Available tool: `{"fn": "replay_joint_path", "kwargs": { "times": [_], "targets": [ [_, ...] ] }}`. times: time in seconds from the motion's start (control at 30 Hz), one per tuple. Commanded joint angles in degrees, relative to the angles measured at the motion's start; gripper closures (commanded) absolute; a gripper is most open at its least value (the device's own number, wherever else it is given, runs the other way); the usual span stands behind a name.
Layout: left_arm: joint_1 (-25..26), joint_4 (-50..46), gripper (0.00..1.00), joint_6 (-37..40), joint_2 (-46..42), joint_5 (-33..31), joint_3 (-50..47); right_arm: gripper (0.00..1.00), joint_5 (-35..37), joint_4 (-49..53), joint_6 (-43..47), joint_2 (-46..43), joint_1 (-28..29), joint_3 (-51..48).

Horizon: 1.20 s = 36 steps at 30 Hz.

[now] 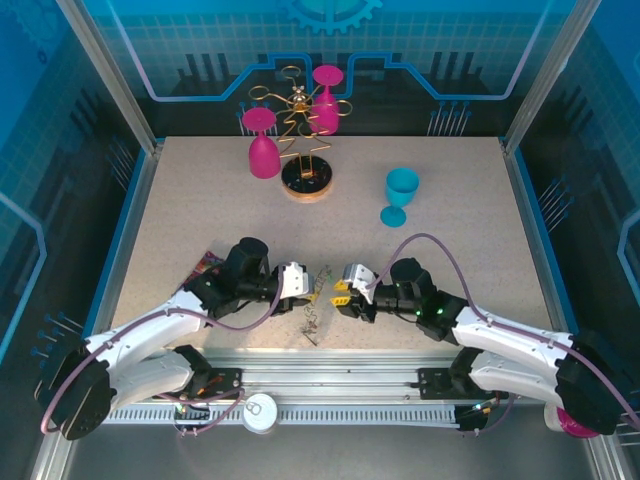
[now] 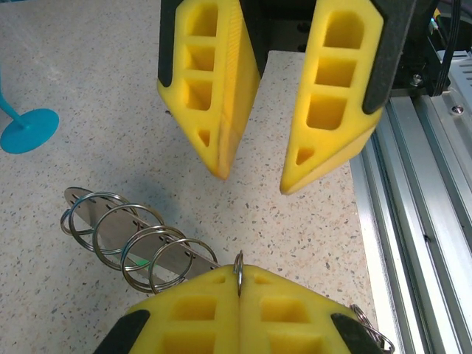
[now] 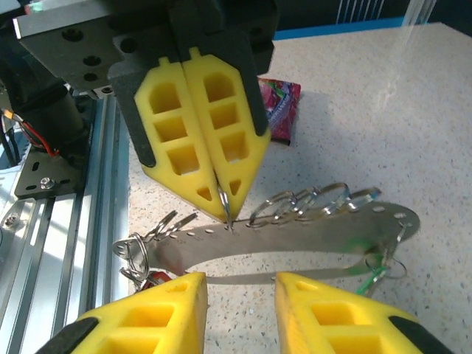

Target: Put the keys on the keyring

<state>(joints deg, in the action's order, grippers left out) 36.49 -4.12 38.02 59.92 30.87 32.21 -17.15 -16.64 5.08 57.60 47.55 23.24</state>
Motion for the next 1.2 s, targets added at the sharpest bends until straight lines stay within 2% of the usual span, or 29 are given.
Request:
{"fn": "replay_joint_path", "kwargs": {
  "times": [0.0, 0.13, 0.37, 0.73, 0.93, 1.07, 1.17],
  "targets": [
    [0.1, 2.3, 1.0, 1.3, -1.0, 0.6, -0.9, 0.69, 1.9, 1.9, -3.3, -0.7, -0.3, 0.5],
    [0.1, 0.9, 1.0, -1.9, -0.3, 1.7, 0.4, 0.7, -1.3, 0.7, -0.5, 1.6, 0.1, 1.8],
    [0.2, 1.0, 1.0, -4.3, 0.2, 4.8, 0.4, 0.74, -2.7, -9.5, 8.4, 6.1, 1.9, 1.0],
    [0.2, 1.4, 1.0, -4.4, 0.5, 5.9, 0.5, 0.77, -4.5, -13.8, 9.8, 11.1, 2.5, 2.7],
    [0.1, 1.8, 1.0, -5.1, 0.9, 5.8, 0.5, 0.87, -6.0, -14.9, 10.1, 12.4, 2.4, 3.2],
    [0.2, 1.6, 1.0, -5.1, 1.5, 5.1, 0.6, 0.99, -6.8, -16.1, 9.5, 13.0, 2.5, 3.0],
    [0.1, 1.5, 0.98, -5.4, 1.8, 4.3, 0.4, 1.0, -6.5, -17.5, 8.9, 13.5, 2.3, 2.2]
  ]
}}
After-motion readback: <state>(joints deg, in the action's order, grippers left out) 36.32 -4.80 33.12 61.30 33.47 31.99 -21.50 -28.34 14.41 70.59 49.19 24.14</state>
